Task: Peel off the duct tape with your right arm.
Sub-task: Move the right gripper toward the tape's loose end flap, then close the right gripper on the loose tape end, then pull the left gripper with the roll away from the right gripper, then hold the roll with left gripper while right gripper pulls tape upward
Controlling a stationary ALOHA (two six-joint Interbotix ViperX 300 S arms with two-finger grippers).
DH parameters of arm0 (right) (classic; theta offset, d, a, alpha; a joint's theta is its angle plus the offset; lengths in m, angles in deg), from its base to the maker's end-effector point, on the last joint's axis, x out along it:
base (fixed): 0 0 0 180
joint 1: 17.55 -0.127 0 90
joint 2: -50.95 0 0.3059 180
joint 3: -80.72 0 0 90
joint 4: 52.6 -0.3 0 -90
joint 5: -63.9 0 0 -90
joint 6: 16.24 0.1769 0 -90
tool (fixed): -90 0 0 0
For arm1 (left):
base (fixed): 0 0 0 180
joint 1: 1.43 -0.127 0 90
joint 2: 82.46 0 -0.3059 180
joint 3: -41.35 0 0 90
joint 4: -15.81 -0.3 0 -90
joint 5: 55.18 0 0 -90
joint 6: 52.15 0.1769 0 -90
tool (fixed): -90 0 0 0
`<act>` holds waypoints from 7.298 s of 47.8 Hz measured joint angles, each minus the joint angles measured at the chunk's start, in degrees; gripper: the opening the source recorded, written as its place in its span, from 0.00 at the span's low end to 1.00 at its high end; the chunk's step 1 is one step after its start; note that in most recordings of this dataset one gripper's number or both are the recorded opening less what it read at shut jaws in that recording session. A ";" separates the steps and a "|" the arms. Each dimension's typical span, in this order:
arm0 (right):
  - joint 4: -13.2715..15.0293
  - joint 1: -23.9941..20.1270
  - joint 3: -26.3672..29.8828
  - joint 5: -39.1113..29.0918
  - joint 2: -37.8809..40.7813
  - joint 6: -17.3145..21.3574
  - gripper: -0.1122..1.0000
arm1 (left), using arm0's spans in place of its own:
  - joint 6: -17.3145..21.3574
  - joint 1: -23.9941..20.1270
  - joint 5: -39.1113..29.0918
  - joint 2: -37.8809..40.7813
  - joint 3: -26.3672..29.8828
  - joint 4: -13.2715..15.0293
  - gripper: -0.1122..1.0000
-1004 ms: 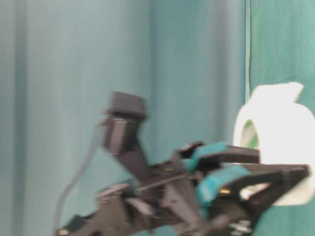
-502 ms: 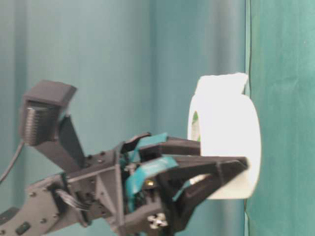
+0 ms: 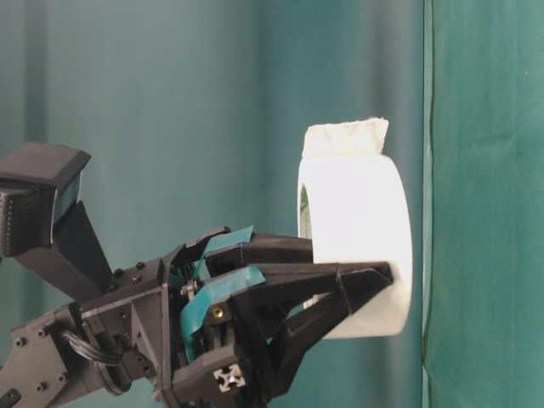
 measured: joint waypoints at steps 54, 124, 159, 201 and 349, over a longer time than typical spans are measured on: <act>0.00 2.99 17.58 5.19 27.42 -0.70 0.76 | 0.00 0.00 0.00 -0.09 0.00 0.00 0.31; 0.26 5.71 17.93 7.65 29.44 -0.53 0.02 | 0.00 -0.26 0.09 0.00 0.00 -0.26 0.31; 0.26 6.06 17.93 8.79 30.41 -0.44 0.02 | 0.00 2.55 0.09 0.00 0.00 -0.35 0.30; 0.18 8.61 18.28 8.79 31.38 -0.18 0.02 | 8.35 11.43 0.35 0.00 0.18 -0.18 0.30; 0.35 15.12 30.59 6.24 47.81 0.00 0.02 | 38.06 18.28 12.66 0.00 -0.70 -0.18 0.28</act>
